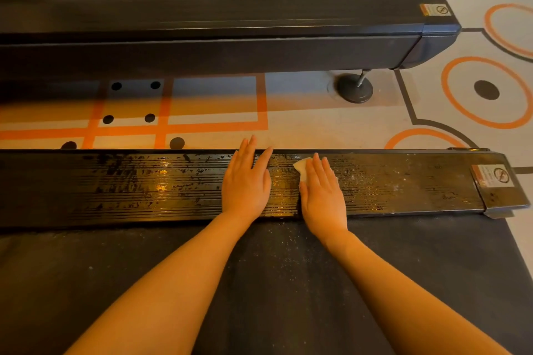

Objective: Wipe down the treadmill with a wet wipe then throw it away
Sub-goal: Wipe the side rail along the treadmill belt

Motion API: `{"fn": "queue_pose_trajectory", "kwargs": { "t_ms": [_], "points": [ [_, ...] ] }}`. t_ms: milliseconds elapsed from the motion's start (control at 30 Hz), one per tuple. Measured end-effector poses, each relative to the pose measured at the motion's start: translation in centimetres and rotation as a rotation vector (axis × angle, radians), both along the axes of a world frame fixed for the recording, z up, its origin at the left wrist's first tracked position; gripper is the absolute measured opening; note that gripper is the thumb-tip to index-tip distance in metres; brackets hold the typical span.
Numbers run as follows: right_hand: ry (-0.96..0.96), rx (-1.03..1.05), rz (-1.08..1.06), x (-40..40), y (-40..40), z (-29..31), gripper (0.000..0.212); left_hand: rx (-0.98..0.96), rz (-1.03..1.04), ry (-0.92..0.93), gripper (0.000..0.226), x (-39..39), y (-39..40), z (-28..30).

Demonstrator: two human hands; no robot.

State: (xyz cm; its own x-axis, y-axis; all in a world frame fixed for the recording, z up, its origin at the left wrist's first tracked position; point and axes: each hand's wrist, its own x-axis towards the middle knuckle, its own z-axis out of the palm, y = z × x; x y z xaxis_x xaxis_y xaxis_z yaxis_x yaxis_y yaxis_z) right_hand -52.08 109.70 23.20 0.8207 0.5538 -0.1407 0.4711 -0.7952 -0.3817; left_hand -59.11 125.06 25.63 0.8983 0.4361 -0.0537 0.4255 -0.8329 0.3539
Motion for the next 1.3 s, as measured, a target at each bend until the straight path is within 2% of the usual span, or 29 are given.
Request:
{"fn": "queue_pose_trajectory", "kwargs": {
  "t_ms": [167,333,667,867,1067,1233,1300],
  "points": [
    [-0.013,0.045,-0.027,-2.6,-1.5,-0.2,0.054,0.041,-0.042,0.059,0.050,-0.8,-0.8,-1.6],
    [0.032,0.024,-0.033,-5.3,-3.7,-0.6,0.055,0.103,-0.048,0.021,0.049,-0.8,-1.0,-2.1],
    [0.024,0.018,-0.051,0.9,-1.1,-0.1,0.055,0.083,-0.054,0.029,0.051,-0.7,-0.9,-2.0],
    [0.011,0.087,-0.054,-1.5,-1.4,-0.3,0.053,0.063,-0.065,0.034,0.050,-0.8,-0.8,-1.9],
    [-0.085,0.093,0.134,-7.4,-1.3,-1.2,0.050,0.010,-0.096,-0.035,0.045,-1.4,0.0,-1.7],
    [-0.134,0.066,0.299,-8.0,-0.4,-2.0,0.052,0.026,-0.013,-0.065,0.042,-2.9,1.6,-1.4],
    [-0.132,0.065,0.301,-7.5,-0.4,-1.9,0.061,0.039,0.008,-0.048,0.043,-3.5,2.3,-1.3]
  ]
}}
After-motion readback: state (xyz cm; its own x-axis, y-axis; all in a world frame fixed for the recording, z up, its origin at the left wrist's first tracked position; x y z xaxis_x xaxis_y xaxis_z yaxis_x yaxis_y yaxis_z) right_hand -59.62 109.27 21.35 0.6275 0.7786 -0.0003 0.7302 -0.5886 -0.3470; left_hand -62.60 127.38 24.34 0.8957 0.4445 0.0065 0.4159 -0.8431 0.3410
